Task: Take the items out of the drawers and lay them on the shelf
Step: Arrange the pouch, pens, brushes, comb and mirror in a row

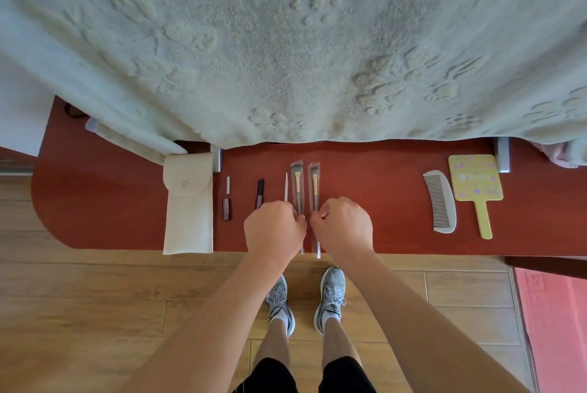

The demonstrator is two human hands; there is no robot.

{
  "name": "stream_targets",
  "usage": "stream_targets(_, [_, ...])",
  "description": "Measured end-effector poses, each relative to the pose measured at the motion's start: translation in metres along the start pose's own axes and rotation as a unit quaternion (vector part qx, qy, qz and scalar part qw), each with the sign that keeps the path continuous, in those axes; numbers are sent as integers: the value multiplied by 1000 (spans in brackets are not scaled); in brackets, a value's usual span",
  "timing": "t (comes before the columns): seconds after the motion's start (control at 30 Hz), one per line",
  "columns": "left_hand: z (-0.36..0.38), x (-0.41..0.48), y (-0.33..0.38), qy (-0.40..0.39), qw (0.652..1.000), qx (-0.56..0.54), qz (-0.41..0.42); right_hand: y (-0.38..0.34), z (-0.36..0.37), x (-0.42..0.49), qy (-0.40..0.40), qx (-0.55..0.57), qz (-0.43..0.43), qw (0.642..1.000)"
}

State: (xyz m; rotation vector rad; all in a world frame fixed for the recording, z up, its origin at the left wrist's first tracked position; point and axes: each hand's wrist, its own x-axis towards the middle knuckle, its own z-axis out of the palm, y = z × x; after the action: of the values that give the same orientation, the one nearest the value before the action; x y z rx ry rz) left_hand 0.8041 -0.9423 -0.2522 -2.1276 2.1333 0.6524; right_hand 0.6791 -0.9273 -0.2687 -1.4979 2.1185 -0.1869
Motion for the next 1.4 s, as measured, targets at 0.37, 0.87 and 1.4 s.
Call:
stream_targets(0.37, [7, -2, 23, -4, 1000, -13, 13, 32, -19, -2, 32, -4, 61, 998])
stream_targets(0.87, [12, -4, 47, -3, 999, -32, -3, 49, -31, 2, 46, 11, 60, 997])
stream_targets(1.4, [13, -6, 48, -6, 999, -49, -21, 54, -26, 3, 44, 20, 60, 997])
